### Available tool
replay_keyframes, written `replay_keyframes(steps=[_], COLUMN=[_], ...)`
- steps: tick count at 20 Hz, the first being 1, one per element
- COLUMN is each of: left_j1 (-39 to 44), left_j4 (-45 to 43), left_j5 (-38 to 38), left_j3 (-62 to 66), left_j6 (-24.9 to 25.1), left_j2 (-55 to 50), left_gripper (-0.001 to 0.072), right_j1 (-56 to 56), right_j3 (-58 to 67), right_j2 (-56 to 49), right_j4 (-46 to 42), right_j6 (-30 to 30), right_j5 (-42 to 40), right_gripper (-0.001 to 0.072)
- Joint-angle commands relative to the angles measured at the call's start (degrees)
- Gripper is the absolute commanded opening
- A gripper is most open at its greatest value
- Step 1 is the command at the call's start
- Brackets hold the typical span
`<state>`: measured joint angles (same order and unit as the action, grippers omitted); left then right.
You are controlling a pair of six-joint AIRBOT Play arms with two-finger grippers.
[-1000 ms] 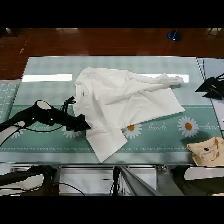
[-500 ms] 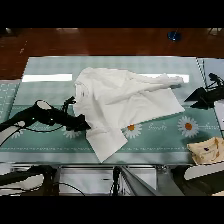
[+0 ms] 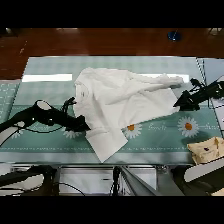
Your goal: Fold the shirts.
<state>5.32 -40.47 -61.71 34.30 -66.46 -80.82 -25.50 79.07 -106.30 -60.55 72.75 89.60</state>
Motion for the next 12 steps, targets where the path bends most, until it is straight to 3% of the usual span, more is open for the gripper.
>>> replay_keyframes(steps=[1, 5, 8, 10, 12], left_j1=[-0.1, -0.1, -1.4, -4.1, -8.4], left_j4=[0.4, -0.1, -3.1, -9.2, -13.0], left_j5=[-0.5, -2.6, -5.2, -7.1, -7.3], left_j3=[0.2, 4.4, 13.4, 22.8, 33.7], left_j6=[0.0, 1.5, 1.1, -2.5, -4.7], left_j2=[0.6, 4.2, 14.1, 23.0, 31.3], left_gripper=[0.0027, 0.0023, 0.0022, 0.0022, 0.0022], right_j1=[4.5, 3.3, 0.4, -0.9, -0.7], right_j3=[0.2, 0.3, 0.3, 0.3, 1.7], right_j2=[-0.6, 7.1, 19.1, 28.2, 37.5], right_j4=[-0.7, 9.1, 27.0, 38.8, 44.3], right_j6=[0.8, -2.1, -5.0, -7.1, -7.1], right_j5=[-1.4, -1.1, -3.3, -3.8, -5.8], right_gripper=[0.0049, 0.0024, 0.0024, 0.0024, 0.0024])
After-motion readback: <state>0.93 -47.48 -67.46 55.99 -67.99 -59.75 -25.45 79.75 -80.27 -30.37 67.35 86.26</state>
